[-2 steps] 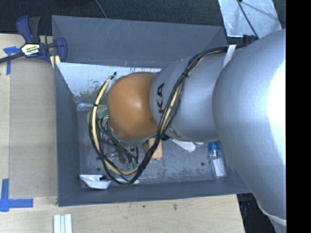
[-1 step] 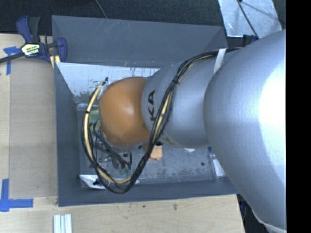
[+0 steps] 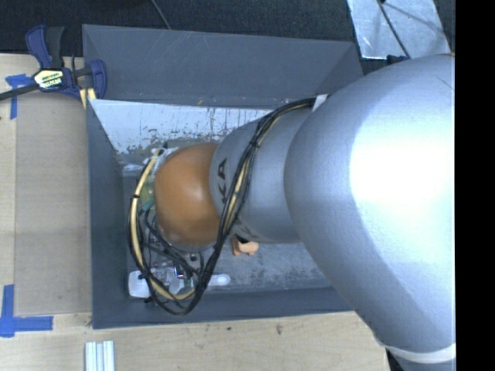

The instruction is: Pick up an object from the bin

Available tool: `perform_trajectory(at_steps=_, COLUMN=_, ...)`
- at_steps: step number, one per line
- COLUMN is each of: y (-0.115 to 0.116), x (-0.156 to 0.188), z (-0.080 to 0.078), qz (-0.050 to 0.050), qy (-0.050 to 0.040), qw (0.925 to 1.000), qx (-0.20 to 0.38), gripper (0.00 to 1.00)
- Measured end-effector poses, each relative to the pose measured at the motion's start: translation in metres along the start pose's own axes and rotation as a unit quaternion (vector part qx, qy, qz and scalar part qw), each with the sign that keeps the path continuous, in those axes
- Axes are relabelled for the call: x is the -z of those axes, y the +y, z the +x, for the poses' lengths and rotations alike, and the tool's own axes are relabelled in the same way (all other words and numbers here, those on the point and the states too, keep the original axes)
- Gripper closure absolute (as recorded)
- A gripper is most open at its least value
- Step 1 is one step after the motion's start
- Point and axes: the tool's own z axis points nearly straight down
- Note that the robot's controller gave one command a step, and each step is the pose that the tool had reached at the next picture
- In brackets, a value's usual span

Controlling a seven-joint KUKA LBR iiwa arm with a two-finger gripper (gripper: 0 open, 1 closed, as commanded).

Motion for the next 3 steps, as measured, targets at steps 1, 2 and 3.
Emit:
perform_trajectory(at_steps=1, y=-0.003, x=0.002, z=0.0008, qz=0.0, qy=0.0011, qw=0.9954, qx=0.096, gripper=1.0)
perform_trajectory(at_steps=2, y=-0.003, x=0.002, z=0.0008, qz=0.0, qy=0.0011, qw=0.9954, qx=0.096, gripper=1.0)
perform_trajectory(at_steps=3, y=-0.0031, x=0.0036, z=0.001, qz=0.0, qy=0.0009, qw=0.9954, qx=0.096, gripper=1.0)
